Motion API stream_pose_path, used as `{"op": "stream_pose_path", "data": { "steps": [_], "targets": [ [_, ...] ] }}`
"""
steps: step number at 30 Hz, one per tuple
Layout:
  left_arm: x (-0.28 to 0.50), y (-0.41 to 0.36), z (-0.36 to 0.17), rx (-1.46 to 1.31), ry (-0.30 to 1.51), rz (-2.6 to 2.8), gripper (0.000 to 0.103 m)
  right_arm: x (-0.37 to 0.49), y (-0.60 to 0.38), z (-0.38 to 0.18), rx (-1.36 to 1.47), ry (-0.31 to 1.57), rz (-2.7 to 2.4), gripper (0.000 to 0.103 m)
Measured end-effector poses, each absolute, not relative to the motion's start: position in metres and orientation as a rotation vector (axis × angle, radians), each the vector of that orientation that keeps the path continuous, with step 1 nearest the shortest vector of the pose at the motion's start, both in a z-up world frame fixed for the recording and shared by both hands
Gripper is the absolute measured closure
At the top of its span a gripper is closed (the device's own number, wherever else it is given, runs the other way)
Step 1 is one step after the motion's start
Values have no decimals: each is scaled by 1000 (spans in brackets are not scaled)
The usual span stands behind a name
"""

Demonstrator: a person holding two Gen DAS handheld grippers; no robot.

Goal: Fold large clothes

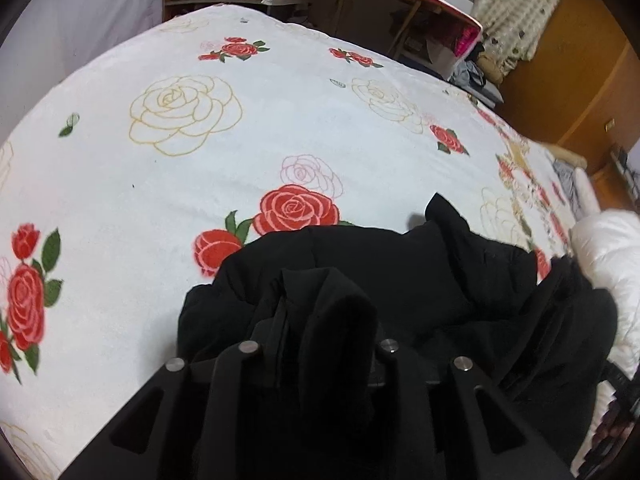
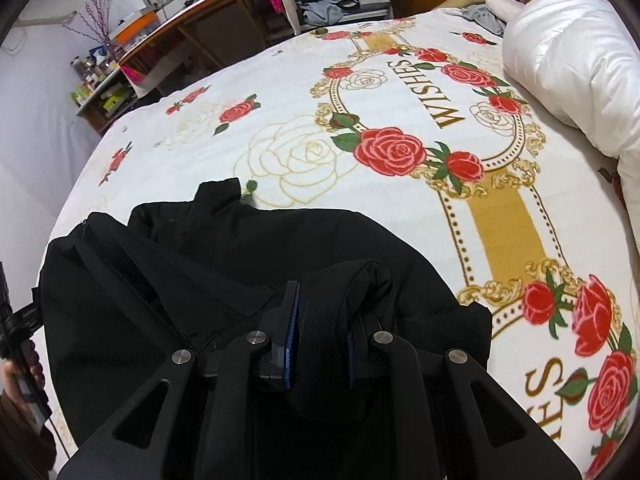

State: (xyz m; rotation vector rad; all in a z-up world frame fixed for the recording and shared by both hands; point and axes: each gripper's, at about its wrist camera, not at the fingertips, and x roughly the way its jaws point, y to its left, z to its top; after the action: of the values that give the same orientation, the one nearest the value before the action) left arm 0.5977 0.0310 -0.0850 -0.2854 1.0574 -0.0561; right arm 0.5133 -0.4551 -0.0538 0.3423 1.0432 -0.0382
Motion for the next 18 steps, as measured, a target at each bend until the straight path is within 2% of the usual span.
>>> {"op": "stream_pose_path", "data": {
  "steps": [2,5,7,9,13,17,18],
  "targets": [
    [599,33,-83,-308,1063,-56,72,514,-455,-53,346,1042,-35,83],
    [598,33,-78,-324,1053,-69,59,514,-455,-53,339,1043,-29,82],
    [596,35,-72,-346,1024,-79,38,514,-459,-54,372,1038,-41,82],
    [592,38,-60,-333,965,-47,25,512,-463,-53,417,1020,-48,78],
    [590,40,-38,-313,920,-54,24,514,-461,-49,419,1009,-61,69],
    [583,34,-22,-273,886,-80,24,511,-464,-36,460,934,-88,34],
    [581,31,-19,-263,884,-91,24,511,-464,-31,452,915,-103,32]
  ]
}}
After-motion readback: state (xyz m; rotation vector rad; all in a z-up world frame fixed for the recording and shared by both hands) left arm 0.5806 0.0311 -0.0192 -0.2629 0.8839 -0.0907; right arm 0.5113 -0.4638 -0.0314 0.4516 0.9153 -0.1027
